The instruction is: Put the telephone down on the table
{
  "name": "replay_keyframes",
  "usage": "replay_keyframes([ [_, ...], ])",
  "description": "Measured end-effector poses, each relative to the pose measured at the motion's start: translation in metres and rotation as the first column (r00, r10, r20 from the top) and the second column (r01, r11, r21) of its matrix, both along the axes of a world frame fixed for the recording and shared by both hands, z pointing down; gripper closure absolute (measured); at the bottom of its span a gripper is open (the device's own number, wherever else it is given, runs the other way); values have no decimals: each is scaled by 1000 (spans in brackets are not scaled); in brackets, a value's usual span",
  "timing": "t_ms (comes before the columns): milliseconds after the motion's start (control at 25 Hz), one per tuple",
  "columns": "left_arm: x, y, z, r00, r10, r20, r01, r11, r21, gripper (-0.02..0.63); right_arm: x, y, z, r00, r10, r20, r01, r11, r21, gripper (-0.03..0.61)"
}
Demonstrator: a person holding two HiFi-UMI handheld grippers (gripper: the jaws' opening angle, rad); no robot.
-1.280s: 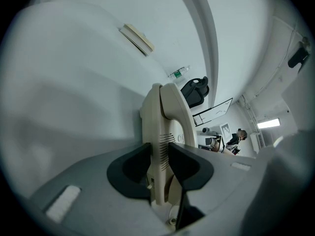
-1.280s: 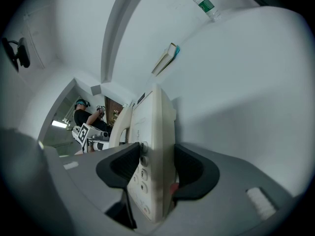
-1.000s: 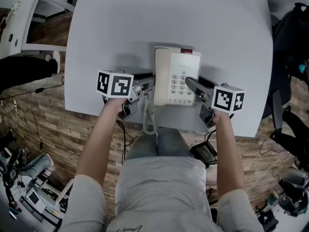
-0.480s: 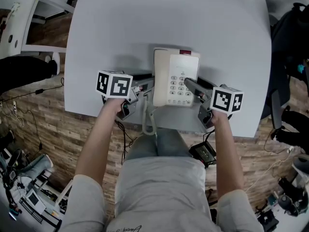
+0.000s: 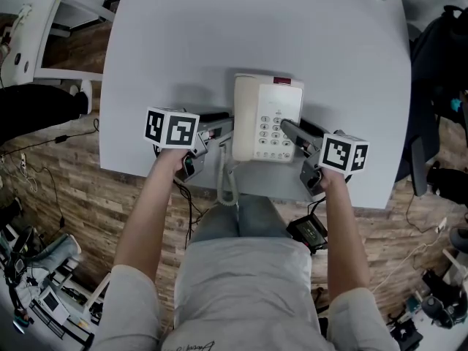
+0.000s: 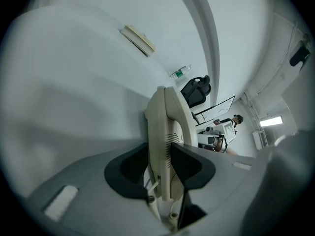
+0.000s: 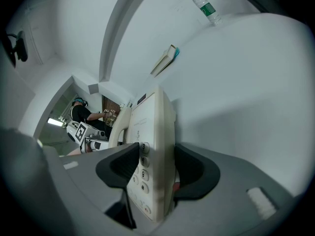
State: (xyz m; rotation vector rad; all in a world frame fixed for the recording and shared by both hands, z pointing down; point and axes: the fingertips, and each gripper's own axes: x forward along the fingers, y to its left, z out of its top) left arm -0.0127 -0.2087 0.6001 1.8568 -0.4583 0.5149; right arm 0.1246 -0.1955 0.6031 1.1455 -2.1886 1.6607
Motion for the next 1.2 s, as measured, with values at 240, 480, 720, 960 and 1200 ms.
replay_keyframes([
  [240, -9, -5, -6, 1000, -23, 6, 23, 1000, 19, 459, -2, 1, -3, 999, 30, 36, -30, 999, -11, 328],
  [480, -15, -7, -14, 1000, -24, 18, 23, 999, 48, 456, -1, 3, -7, 999, 36, 38, -36, 999, 2, 330],
  [720, -18, -5, -24, 1000, -19, 23, 18, 997, 70, 462, 9, 9, -10, 999, 42, -14, -42, 999, 27, 339],
  [960, -28, -4, -38, 999, -31, 28, 27, 990, 136, 471, 10, 19, -22, 999, 42, -28, -40, 998, 48, 349],
  [1200, -33, 6, -55, 998, -42, 42, 33, 982, 186, 510, 13, 28, -41, 997, 52, -56, -46, 995, 93, 413],
])
